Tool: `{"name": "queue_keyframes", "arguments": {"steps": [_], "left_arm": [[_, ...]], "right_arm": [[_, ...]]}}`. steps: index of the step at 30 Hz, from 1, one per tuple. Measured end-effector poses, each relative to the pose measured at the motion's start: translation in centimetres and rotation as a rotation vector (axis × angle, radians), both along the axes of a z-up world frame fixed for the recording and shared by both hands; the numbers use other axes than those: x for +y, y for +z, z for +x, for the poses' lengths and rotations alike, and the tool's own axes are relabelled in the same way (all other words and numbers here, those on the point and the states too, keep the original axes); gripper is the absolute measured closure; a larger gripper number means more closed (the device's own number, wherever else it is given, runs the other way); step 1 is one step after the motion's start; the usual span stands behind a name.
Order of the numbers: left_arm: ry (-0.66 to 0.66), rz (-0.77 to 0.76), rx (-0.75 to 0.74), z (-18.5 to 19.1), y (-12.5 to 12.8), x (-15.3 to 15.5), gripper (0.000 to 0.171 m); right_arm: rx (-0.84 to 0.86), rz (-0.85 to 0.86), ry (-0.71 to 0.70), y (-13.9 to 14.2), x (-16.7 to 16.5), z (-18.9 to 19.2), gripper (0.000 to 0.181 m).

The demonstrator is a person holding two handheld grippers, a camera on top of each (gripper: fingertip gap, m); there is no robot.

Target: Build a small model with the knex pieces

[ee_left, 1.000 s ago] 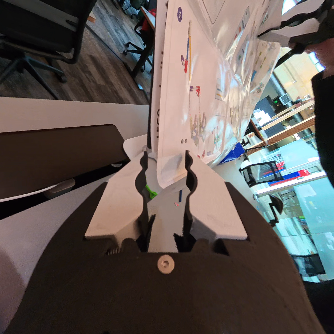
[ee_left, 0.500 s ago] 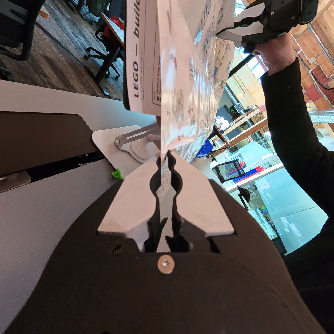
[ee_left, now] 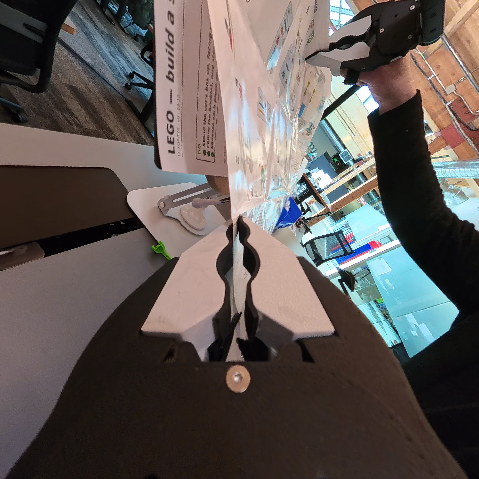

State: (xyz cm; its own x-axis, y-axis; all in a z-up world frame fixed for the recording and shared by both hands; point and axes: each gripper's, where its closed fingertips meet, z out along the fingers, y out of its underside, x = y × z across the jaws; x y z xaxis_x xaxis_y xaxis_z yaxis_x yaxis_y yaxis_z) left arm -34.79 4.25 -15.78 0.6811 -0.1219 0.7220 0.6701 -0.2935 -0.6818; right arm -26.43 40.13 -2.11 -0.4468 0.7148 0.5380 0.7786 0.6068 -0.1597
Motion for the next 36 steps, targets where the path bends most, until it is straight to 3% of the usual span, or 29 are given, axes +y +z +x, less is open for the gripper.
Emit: {"name": "queue_keyframes", "arguments": {"steps": [10,20,27,36], "left_arm": [[-0.007,0.013,0.031,-0.2,2.8,-0.2,0.171],[0.049,0.018,0.124,-3.2,6.9,1.5,0.171],[0.132,-0.007,0.189,-5.7,8.0,3.4,0.171],[0.189,0.007,0.224,-7.4,9.5,4.7,0.171]], "right_arm": [[0.032,0.043,-0.011,2.7,0.0,-1.0,0.181],[0.191,0.092,-0.039,8.4,0.9,-3.1,0.181],[0.337,0.154,-0.052,11.6,1.4,-4.6,0.181],[0.444,0.201,-0.058,13.6,2.2,-5.2,0.181]]}}
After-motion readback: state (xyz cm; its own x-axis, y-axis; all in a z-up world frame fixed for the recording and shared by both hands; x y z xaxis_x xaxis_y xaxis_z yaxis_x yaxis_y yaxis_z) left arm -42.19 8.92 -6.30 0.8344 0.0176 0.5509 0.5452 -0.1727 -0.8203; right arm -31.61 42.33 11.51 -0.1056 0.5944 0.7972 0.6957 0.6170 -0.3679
